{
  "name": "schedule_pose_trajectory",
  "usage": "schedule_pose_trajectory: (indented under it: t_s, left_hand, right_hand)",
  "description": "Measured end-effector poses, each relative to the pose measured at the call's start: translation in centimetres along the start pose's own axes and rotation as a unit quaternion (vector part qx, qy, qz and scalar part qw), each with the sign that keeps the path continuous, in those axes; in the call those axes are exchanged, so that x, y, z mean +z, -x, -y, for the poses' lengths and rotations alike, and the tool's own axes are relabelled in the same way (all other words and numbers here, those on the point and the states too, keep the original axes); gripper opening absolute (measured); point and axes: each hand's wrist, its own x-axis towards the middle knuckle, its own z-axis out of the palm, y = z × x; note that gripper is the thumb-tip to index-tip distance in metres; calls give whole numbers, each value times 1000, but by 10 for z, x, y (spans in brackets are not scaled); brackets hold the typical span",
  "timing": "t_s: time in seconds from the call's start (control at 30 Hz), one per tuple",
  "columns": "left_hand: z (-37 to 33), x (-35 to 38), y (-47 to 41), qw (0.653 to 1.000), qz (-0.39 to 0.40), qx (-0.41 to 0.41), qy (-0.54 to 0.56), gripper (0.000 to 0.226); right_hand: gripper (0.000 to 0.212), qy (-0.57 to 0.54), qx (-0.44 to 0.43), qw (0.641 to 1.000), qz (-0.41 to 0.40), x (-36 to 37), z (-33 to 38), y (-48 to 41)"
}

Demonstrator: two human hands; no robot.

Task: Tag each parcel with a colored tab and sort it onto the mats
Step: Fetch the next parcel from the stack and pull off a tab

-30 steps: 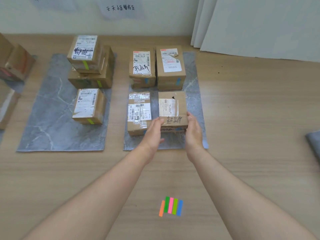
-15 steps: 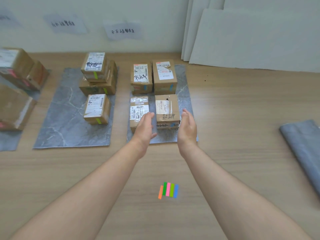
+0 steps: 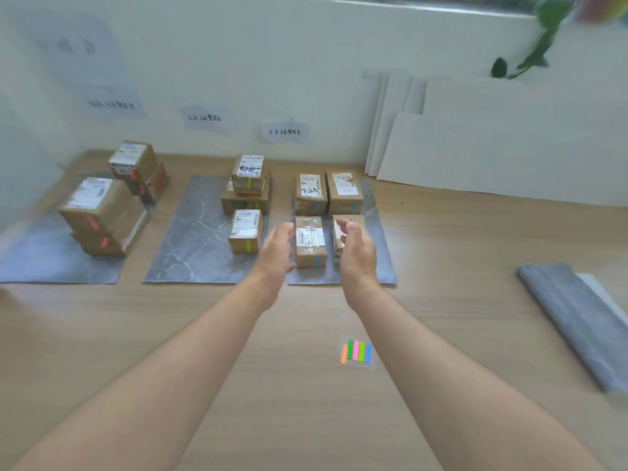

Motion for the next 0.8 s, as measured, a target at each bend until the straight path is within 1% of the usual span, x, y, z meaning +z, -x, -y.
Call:
schedule_pose_trajectory:
  t_s: [0.13,0.17,0.27,0.3,0.37,0.4,0.5,0.57,0.7,0.8]
  left_hand:
    - [-18,-56,38,999,11,34,-12,48]
    - [-23,-71,50,999,15,42,-15,47]
    - [-41,-113,81,998,19,66,-17,24]
    - [-48,-125,91,997,23,75,-22,26]
    - [-59,-148,105,995,25,92,-23,48]
    - [-64,-157,112,995,19,96,-20,51]
    - [-75,-181,133,993,1,114,-5,25]
    - [-78,-192,141,992,-6,124,-15,22]
    - [-78,-211,149,990,-12,138,-20,35]
    - [-74,-220,152,991,-30,130,-7,47]
  right_hand:
    - [33,17,-33,999,4,35,19,64]
    - [34,19,-46,999,6,46,24,80]
    - [42,18,-77,997,18,78,44,126]
    - [42,15,-87,996,27,87,50,137]
    - [35,1,-104,993,52,102,60,157]
    - [33,4,-113,992,60,108,66,165]
    - [28,8,-136,988,74,125,78,182]
    - [27,12,-146,986,81,135,83,190]
    - [30,21,-150,984,99,146,80,200]
    - [30,21,-141,983,116,151,78,208]
